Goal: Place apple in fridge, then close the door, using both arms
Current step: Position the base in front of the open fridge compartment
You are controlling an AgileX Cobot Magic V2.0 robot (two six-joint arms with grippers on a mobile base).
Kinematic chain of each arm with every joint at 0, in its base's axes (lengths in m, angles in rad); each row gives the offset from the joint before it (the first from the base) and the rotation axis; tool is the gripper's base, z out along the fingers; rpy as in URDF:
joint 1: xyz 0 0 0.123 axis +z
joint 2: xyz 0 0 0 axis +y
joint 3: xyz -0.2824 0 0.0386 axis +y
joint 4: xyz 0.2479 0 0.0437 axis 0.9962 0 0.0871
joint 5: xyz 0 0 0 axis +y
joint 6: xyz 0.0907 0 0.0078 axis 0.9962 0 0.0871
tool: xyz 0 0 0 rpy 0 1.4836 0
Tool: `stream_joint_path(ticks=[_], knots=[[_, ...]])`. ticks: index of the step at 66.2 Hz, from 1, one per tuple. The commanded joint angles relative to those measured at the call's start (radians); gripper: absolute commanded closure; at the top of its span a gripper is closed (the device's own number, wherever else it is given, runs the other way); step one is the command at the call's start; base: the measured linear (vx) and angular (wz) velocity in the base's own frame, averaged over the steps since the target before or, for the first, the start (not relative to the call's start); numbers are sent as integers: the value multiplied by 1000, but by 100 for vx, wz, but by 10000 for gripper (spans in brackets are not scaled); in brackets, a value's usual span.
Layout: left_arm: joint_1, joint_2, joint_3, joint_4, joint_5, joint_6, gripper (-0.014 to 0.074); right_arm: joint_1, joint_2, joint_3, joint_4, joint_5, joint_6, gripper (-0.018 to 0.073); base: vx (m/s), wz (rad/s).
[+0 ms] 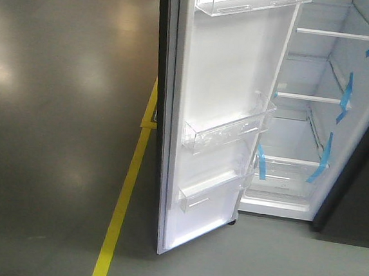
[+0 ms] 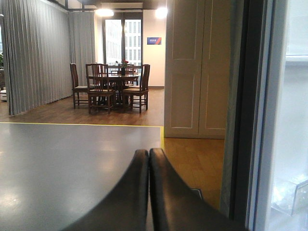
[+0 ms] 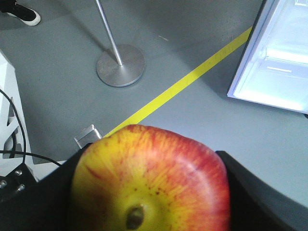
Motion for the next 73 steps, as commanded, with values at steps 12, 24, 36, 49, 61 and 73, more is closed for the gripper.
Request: stream_joint_path(ticks=[12, 24, 36, 49, 61, 73], knots=[[-5, -14, 29, -1, -73, -10, 602, -1, 2, -25, 18, -54, -9, 409, 8, 1], [-5, -14, 29, -1, -73, -10, 602, -1, 2, -25, 18, -54, -9, 409, 7, -1], [-5, -14, 29, -1, -73, -10, 602, -1, 2, -25, 18, -54, -9, 409, 7, -3], [-5, -14, 29, -1, -73, -10, 602, -1, 2, -25, 18, -54, -9, 409, 8, -3], [-5, -14, 29, -1, -73, -10, 602, -1, 2, -25, 18, -54, -9, 409, 9, -4], [-5, -14, 29, -1, -73, -10, 602, -1, 2, -25, 18, -54, -9, 409, 8, -5]])
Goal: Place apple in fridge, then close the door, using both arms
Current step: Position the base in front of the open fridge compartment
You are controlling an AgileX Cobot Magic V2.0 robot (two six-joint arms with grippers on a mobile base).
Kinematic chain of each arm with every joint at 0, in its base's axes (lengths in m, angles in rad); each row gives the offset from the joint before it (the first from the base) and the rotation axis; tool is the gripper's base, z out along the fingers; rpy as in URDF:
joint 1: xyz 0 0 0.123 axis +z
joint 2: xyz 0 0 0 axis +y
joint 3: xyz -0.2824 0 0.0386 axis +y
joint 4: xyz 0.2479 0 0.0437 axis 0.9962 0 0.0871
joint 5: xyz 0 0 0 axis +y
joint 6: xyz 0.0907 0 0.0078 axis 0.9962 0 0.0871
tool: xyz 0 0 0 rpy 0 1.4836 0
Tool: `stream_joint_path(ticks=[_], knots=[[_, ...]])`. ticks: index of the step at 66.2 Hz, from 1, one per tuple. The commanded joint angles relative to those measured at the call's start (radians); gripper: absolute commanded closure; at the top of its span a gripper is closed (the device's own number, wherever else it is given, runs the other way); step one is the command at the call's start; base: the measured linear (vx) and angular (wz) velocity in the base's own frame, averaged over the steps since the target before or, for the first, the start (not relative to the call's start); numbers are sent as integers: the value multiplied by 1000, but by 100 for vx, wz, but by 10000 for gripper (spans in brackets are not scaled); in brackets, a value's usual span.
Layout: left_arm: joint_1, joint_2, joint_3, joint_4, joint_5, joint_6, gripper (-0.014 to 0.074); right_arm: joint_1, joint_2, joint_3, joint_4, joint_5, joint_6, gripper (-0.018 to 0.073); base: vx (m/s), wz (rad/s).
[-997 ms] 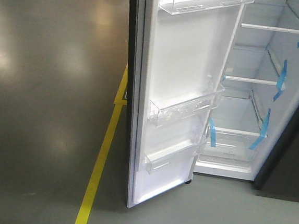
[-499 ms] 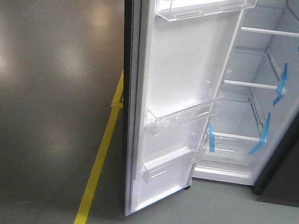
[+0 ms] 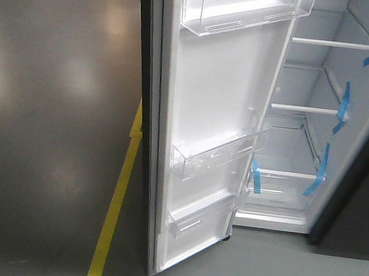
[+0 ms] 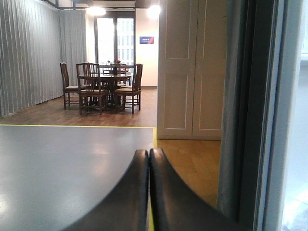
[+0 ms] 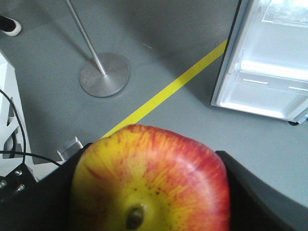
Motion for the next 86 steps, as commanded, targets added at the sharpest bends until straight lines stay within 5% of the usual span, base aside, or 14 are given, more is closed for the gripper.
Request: stream_joint_path(ticks=[1, 86], knots=[[-5, -14, 29, -1, -73, -10, 602, -1, 2, -25, 18, -54, -9, 409, 8, -5], [-5, -14, 29, -1, -73, -10, 602, -1, 2, -25, 18, -54, -9, 409, 5, -2]])
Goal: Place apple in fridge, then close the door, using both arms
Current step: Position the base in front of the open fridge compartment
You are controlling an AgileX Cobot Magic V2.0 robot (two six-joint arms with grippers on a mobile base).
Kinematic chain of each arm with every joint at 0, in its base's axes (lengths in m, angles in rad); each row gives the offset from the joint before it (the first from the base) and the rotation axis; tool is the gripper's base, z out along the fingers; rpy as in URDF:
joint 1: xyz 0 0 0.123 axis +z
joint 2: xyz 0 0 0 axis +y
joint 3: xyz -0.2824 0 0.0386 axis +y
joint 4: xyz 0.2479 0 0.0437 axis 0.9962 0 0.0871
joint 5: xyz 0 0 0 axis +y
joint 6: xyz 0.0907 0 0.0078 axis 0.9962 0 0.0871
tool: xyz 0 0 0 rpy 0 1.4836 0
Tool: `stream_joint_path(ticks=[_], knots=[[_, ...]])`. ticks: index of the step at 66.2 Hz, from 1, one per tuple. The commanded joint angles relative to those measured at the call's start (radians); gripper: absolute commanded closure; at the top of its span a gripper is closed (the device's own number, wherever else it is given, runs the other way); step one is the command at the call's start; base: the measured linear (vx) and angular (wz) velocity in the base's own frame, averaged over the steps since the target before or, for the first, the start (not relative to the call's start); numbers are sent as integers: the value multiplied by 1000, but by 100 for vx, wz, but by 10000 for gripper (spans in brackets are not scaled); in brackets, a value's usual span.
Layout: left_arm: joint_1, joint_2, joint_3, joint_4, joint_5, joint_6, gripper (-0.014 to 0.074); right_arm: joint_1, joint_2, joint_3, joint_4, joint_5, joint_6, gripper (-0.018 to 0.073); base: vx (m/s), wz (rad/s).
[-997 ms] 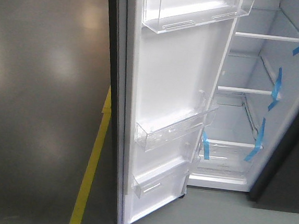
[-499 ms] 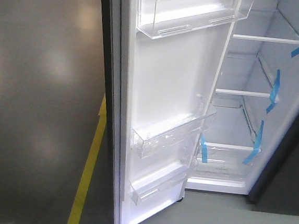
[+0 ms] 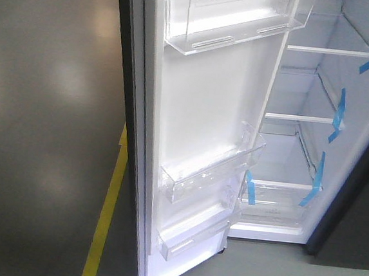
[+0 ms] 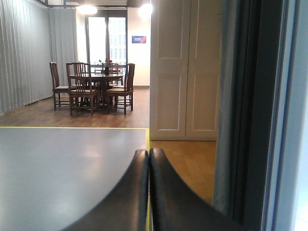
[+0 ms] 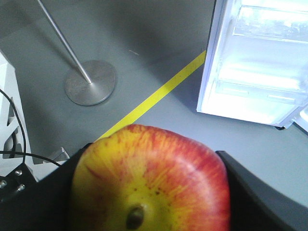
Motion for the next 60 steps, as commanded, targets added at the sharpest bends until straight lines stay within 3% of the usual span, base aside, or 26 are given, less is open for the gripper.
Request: stream_joint_path(ticks=[1, 60], knots=[[-5, -14, 29, -1, -73, -10, 602, -1, 2, -25, 18, -54, -9, 409, 5, -1], [-5, -14, 29, -1, -73, -10, 602, -1, 2, -25, 18, -54, -9, 409, 6, 1]])
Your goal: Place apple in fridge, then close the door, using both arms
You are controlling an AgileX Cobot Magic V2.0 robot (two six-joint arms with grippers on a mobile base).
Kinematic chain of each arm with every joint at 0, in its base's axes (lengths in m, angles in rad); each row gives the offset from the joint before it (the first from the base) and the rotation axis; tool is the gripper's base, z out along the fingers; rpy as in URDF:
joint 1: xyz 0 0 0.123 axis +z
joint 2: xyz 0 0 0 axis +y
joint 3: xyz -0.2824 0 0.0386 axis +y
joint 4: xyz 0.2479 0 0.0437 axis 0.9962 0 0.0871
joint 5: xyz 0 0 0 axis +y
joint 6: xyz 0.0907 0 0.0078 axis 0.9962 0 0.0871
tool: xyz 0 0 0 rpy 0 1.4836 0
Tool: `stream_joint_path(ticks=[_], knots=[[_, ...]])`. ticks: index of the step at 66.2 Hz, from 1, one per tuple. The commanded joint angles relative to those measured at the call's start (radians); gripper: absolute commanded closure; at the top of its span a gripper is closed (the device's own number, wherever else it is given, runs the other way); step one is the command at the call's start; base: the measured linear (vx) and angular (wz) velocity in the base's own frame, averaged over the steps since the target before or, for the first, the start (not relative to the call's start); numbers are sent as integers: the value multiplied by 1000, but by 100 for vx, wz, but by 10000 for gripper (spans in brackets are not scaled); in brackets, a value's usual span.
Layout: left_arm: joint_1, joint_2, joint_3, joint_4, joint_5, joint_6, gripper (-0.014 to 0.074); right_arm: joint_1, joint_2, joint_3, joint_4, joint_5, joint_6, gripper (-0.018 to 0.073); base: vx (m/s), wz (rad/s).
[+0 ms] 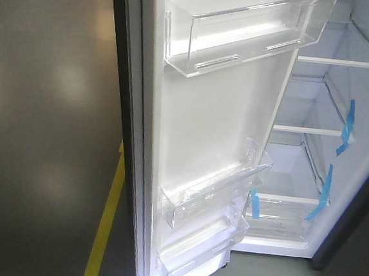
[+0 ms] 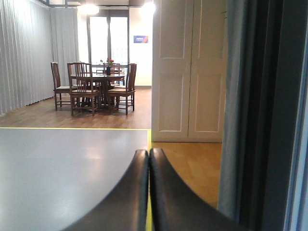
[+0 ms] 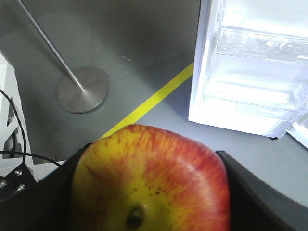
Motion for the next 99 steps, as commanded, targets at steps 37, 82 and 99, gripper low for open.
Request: stream_joint_path(ticks=[37, 82, 99], knots=[[-5, -14, 29, -1, -73, -10, 602, -1, 2, -25, 18, -54, -9, 409, 5, 0], [-5, -14, 29, -1, -73, -10, 602, -1, 2, -25, 18, -54, -9, 409, 5, 0], [-5, -14, 29, -1, -73, -10, 602, -1, 2, -25, 18, -54, -9, 409, 2, -4]])
